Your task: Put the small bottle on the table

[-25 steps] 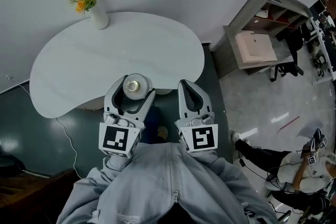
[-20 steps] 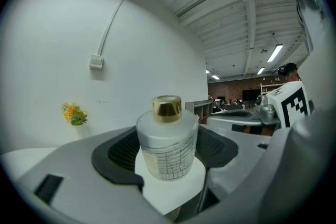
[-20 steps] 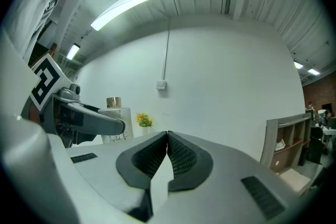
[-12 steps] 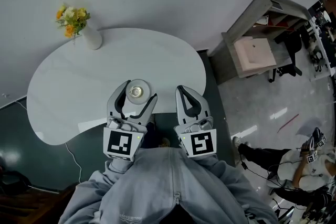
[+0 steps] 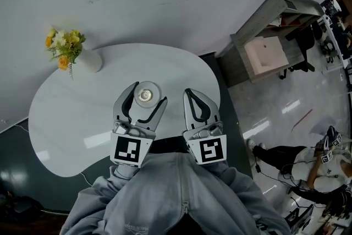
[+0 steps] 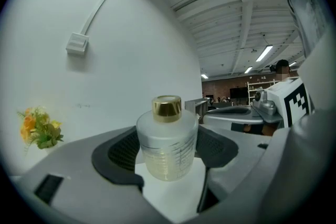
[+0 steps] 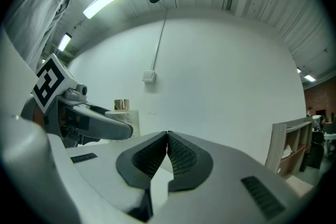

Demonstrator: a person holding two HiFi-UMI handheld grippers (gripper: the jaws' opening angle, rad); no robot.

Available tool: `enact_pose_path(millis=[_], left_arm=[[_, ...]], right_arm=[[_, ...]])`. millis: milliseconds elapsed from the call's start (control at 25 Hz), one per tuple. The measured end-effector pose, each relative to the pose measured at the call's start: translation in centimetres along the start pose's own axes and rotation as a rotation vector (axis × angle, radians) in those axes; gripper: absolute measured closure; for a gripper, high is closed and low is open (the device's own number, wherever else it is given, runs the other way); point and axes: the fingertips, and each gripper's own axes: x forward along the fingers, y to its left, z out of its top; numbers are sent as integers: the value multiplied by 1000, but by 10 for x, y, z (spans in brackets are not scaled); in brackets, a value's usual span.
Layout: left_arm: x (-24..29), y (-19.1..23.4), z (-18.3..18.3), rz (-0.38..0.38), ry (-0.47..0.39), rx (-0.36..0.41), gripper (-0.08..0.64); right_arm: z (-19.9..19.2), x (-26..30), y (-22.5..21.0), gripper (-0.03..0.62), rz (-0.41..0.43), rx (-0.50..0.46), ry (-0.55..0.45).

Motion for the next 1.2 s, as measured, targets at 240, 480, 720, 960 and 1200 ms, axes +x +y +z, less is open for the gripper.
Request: enact_pose_path(millis=[240,480,720,960,1200], left_arm=[[28,13,-5,-57,14,2,230],[52,19,-15,-79,43,10,230],[73,18,-15,-82,50,69,230],[96,23,-24,-73,59,74,230],[120,27,-42,-70,76,86,230]], right_arm=[[-8,24,-16,565,-53,2,25],[-17,40,-28,565,-53,-14,43],[-26,52,-40,565,-24,7,60],[-38,72,-52,565,17,19,63],[-65,87,-61,565,49,37,88]])
